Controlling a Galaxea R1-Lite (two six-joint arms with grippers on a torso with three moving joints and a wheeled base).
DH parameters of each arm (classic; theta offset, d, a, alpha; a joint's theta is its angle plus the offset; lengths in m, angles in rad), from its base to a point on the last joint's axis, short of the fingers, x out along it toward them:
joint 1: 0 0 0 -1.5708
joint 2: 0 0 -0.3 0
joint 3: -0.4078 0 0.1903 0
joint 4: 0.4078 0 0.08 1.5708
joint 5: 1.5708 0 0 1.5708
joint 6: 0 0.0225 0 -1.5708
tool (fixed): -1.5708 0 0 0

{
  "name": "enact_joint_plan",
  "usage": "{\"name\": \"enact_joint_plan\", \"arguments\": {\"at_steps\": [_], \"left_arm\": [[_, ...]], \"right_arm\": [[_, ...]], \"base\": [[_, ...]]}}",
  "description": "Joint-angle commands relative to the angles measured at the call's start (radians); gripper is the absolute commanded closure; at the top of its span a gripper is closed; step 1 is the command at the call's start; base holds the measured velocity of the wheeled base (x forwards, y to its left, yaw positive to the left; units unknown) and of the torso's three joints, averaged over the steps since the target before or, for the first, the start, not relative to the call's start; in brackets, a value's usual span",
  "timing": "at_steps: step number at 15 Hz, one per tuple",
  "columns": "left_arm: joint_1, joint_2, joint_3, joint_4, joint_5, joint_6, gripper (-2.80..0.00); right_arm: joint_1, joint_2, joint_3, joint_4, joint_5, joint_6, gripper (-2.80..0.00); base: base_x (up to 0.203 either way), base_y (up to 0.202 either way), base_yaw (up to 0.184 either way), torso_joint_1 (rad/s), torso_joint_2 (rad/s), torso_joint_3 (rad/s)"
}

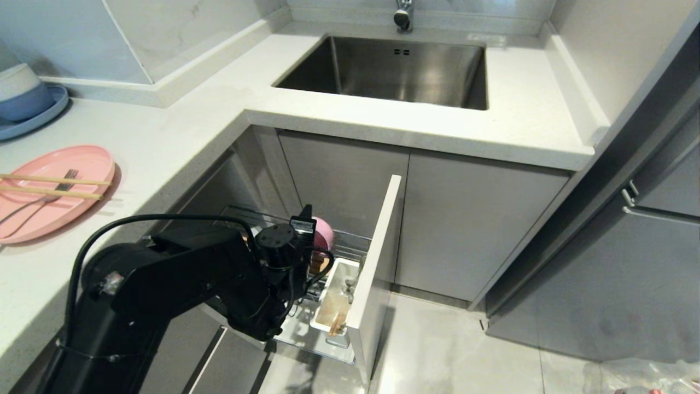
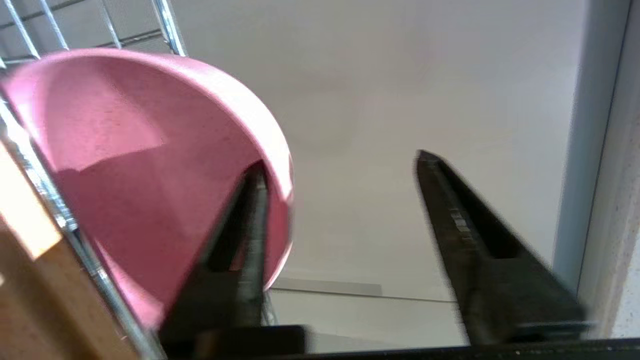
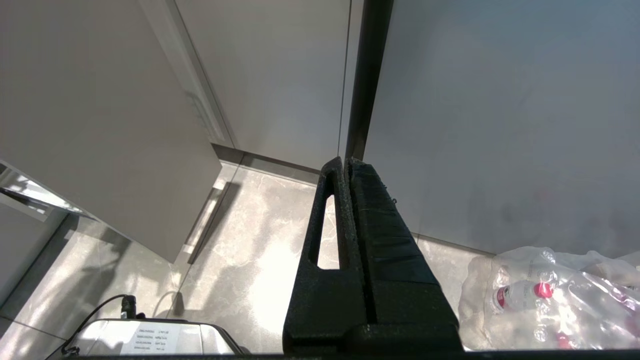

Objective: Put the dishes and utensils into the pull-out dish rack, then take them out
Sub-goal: Pick up the bowl and place it in the cupboard, then pick up the chopsticks and place it in the cupboard

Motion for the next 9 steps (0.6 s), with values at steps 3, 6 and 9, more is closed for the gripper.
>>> {"name": "enact_joint_plan", "arguments": {"at_steps": [3, 6, 9], "left_arm": [[0.0, -0.07, 0.048, -0.009, -0.001, -0.002, -2.8], [0.0, -0.133, 0.088, -0.009, -0.027, 0.035, -2.8], [0.003, -0.202, 0.158, -0.009, -0.089, 0.074, -2.8]], "right_arm": [[0.0, 0.0, 0.0, 0.0, 0.0, -0.001, 0.0], [0.0, 0.0, 0.0, 0.0, 0.0, -0.001, 0.0], [0.0, 0.0, 0.0, 0.0, 0.0, -0.001, 0.0]], "base": [[0.0, 0.0, 0.0, 0.0, 0.0, 0.0], [0.0, 0.0, 0.0, 0.0, 0.0, 0.0], [0.0, 0.0, 0.0, 0.0, 0.0, 0.0]]}}
